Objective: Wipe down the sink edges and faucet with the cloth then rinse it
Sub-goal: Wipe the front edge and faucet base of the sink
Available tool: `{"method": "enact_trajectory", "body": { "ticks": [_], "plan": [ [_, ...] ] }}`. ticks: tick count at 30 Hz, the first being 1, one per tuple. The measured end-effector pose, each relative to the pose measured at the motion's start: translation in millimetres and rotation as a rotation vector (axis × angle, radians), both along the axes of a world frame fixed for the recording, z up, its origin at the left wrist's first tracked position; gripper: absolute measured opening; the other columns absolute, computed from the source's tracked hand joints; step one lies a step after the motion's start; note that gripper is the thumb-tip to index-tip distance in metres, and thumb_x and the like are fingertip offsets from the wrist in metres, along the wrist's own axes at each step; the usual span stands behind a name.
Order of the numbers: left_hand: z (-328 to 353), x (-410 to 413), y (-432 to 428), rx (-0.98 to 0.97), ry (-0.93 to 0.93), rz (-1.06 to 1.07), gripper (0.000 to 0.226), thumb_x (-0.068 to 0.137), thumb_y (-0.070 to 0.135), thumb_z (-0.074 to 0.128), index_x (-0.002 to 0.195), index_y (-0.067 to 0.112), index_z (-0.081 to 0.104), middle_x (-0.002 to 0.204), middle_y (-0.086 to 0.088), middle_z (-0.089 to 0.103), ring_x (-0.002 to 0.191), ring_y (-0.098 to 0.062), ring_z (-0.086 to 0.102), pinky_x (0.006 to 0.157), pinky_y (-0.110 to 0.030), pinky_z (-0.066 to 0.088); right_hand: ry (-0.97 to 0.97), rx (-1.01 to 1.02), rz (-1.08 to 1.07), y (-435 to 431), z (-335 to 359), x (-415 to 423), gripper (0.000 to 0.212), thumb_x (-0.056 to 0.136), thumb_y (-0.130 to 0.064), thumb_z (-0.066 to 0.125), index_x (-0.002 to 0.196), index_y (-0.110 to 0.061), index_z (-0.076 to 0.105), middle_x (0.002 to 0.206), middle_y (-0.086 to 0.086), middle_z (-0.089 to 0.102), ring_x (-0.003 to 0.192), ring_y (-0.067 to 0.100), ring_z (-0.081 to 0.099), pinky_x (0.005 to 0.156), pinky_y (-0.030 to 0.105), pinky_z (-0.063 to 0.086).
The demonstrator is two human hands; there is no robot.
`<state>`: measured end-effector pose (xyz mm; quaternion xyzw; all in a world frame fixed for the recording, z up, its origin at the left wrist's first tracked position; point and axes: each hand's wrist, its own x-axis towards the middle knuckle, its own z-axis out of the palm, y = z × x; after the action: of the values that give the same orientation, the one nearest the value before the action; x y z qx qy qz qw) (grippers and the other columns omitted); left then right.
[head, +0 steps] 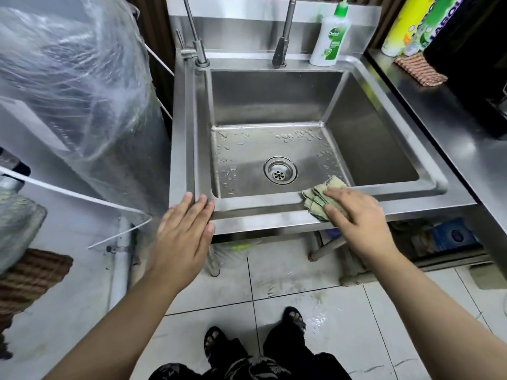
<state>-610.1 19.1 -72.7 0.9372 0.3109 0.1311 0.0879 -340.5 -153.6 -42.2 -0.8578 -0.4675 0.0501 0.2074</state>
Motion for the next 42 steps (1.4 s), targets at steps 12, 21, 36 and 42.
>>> {"method": "enact_trajectory", "body": {
  "ticks": [12,21,36,42],
  "plan": [
    [-8,-52,-6,-0.234,-0.147,0.028,0.052,0.099,0.035,0.02,0.143,0.008,0.031,0.153,-0.003,0.023,0.143,-0.009,0.014,0.115,-0.025,0.012,0.046,-0.171,0.482,127,7,-150,0.052,0.098,-0.042,0.021,0.146,-0.026,0.03,0.154,-0.003,0.029,0.144,0.02,0.017,0.114,0.037,0.011],
    [-3,-52,0,-0.245,-0.156,-0.009,0.048,0.098,0.028,0.025,0.139,0.008,0.041,0.148,-0.004,0.035,0.141,-0.013,0.023,0.115,-0.027,0.018,0.185,-0.288,0.369,284,1,-106,0.051,0.102,-0.038,0.019,0.15,-0.028,0.007,0.16,-0.003,-0.004,0.146,0.017,-0.011,0.118,0.042,-0.002],
    [26,30,103,-0.322,-0.261,0.082,0.054,0.096,0.047,0.022,0.144,0.022,0.028,0.153,0.01,0.022,0.142,-0.001,0.008,0.113,-0.015,0.005,0.236,-0.081,0.47,355,-16,-37,0.051,0.101,-0.038,0.029,0.15,-0.027,0.015,0.159,-0.006,0.008,0.146,0.012,-0.004,0.118,0.044,0.005],
    [14,82,142,-0.138,-0.039,0.106,0.057,0.098,0.044,0.019,0.143,0.012,0.031,0.153,-0.002,0.026,0.143,-0.01,0.009,0.112,-0.033,0.013,0.074,-0.11,0.426,451,-11,9,0.05,0.101,-0.036,0.024,0.149,-0.022,0.016,0.155,0.001,0.017,0.144,0.018,0.006,0.115,0.044,0.007]
  ]
}}
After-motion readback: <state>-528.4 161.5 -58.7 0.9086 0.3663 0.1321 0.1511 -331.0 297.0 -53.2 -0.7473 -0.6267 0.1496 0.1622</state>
